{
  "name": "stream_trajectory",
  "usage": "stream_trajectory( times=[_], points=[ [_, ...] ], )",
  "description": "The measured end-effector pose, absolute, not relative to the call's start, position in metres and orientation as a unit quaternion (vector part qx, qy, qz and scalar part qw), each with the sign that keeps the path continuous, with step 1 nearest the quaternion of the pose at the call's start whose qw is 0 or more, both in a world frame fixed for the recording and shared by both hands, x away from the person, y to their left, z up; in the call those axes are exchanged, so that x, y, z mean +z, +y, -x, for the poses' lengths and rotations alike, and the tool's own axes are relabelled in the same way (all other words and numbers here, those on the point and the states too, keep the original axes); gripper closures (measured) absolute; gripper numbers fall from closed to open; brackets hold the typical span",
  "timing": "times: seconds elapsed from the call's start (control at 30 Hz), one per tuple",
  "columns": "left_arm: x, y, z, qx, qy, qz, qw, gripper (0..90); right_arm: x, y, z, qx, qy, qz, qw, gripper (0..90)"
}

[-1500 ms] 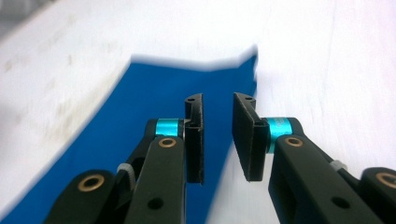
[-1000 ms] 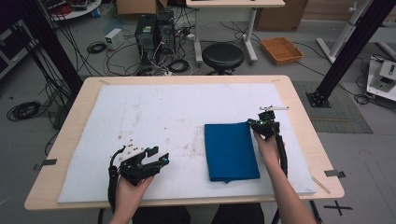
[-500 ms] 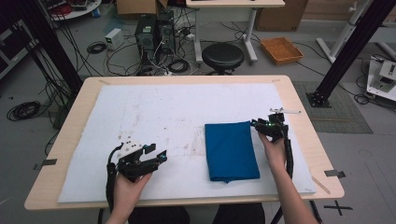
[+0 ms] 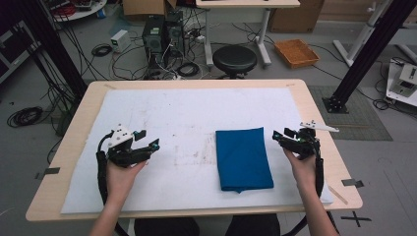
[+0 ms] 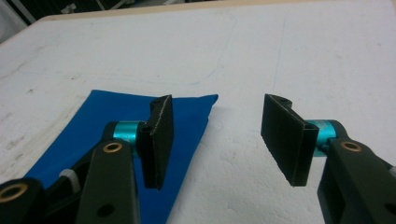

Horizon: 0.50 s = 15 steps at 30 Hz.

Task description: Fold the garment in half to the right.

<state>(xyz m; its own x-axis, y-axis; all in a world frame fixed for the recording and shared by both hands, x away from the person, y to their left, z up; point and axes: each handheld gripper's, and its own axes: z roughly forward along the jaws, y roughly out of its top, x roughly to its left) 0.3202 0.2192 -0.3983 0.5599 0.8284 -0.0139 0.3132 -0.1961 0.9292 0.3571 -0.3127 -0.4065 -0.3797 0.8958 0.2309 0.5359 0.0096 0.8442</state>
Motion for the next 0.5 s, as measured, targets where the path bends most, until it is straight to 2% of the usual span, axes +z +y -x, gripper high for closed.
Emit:
stream_trajectory(
  times=[0.5],
  points=[
    [-0.402,0.223,-0.304,0.251,0.380,-0.724,0.518,38.3,-0.390,-0.304,-0.339,0.486,0.697,-0.490,0.196,44.0]
  ],
)
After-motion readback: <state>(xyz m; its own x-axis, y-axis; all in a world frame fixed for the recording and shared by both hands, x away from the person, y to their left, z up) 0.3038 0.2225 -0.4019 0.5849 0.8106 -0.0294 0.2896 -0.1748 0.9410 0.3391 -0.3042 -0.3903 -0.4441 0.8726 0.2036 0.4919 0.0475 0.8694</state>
